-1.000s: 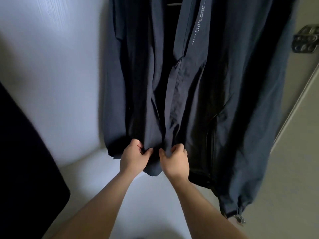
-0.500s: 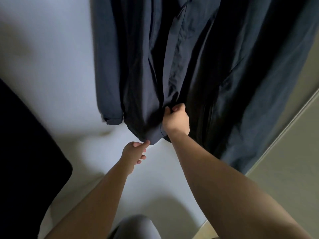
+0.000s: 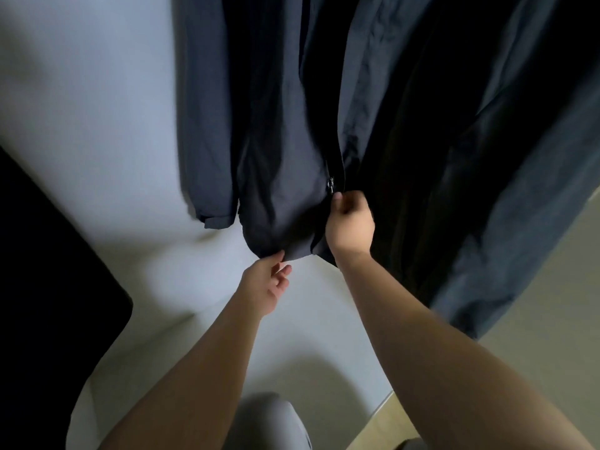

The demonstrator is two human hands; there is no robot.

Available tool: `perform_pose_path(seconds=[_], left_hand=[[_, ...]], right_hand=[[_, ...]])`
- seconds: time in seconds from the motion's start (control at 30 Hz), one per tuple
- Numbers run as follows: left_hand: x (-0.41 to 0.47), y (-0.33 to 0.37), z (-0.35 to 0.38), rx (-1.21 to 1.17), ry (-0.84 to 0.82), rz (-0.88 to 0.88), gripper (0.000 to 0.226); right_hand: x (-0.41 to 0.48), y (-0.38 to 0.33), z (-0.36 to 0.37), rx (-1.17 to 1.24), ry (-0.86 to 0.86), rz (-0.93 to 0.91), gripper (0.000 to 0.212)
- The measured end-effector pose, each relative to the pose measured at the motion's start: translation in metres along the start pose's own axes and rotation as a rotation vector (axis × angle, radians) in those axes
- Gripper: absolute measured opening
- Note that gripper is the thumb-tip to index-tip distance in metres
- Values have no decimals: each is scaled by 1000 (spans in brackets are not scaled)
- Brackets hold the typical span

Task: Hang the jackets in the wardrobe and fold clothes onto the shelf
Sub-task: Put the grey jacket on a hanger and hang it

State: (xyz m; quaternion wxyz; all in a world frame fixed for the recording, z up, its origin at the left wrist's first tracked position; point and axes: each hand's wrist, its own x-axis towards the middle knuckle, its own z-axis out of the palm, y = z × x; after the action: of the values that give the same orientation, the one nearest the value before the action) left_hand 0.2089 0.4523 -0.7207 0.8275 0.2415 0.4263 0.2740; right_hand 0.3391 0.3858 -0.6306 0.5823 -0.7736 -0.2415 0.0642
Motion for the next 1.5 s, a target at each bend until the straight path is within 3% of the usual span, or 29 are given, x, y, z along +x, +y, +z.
perform_pose_path(seconds=[0.13, 0.27, 0.4, 0.47, 0.6, 0.77, 0.87, 0.97, 1.13, 1.33, 1.4, 1.5], left_hand=[[2, -6, 8, -208, -69, 9, 10], [6, -10, 17, -210, -51, 64, 17], [11, -11, 17, -227, -16, 83, 13], [12, -14, 15, -157, -12, 63, 7], [15, -16, 17, -75, -33, 64, 17], [13, -9, 13, -26, -98, 39, 10], [12, -3, 7, 103, -139, 3, 14], [15, 4, 3, 172, -132, 4, 12], [21, 15, 9, 191, -40, 82, 11], [20, 7, 16, 341, -150, 173, 17], [17, 1, 13, 289, -190, 137, 19], [11, -2, 10, 191, -252, 94, 20]], right_hand=[[-15, 22, -18, 61, 23, 19, 18], [-16, 36, -27, 53, 47, -28, 19], [-10, 53, -31, 23, -62, -97, 4], [-10, 62, -32, 27, -94, -77, 10], [-13, 72, -30, 69, -175, -53, 16], [-11, 60, -22, 61, -269, -42, 39], [-8, 51, -17, -34, -219, -39, 37], [-8, 50, -17, -42, -160, -58, 7], [-6, 59, -26, -28, -152, 1, 11], [-21, 44, -16, 8, -239, -93, 66], [-28, 30, -14, -67, -178, -135, 66], [-30, 14, -9, -104, -14, -257, 46]])
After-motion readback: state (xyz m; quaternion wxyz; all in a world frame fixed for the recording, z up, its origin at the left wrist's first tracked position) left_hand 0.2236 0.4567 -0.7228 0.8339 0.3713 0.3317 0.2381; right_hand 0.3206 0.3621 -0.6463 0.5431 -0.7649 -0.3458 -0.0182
